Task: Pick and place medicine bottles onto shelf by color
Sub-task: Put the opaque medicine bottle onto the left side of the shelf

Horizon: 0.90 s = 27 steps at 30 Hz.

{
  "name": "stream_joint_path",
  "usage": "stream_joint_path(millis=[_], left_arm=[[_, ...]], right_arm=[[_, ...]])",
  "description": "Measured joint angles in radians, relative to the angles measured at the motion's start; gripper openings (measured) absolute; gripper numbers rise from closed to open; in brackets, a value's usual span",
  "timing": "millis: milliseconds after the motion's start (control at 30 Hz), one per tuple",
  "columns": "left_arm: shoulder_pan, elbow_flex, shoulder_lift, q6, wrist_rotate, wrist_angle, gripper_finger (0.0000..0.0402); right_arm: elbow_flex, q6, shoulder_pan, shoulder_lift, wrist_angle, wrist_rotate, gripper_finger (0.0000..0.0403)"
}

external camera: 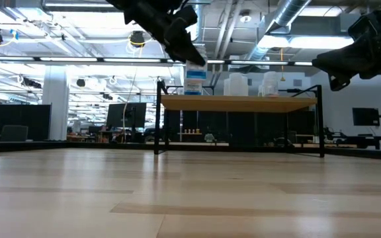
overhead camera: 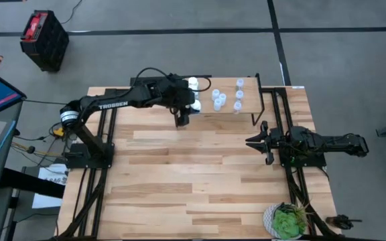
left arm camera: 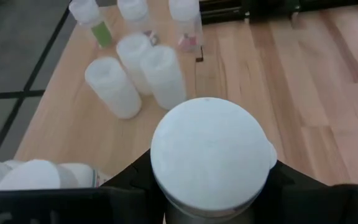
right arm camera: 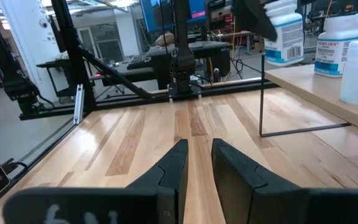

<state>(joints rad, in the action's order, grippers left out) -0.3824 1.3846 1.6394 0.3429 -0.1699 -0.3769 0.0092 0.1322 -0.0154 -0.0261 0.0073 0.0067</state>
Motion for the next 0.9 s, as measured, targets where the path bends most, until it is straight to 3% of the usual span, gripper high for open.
stream_joint_path(millis=[200,900], left_arm=[[-0.011,-0.004,0.001,0.038,0.014,-0.061,0.0133],[-0.012,-0.016,0.046,0.081,0.094,0.001,0.014]], right_arm=[[0.0,0.0,0.0,0.0,0.0,0.0,0.0097],[0.0,0.0,0.0,0.0,0.0,-0.001,0.0097]])
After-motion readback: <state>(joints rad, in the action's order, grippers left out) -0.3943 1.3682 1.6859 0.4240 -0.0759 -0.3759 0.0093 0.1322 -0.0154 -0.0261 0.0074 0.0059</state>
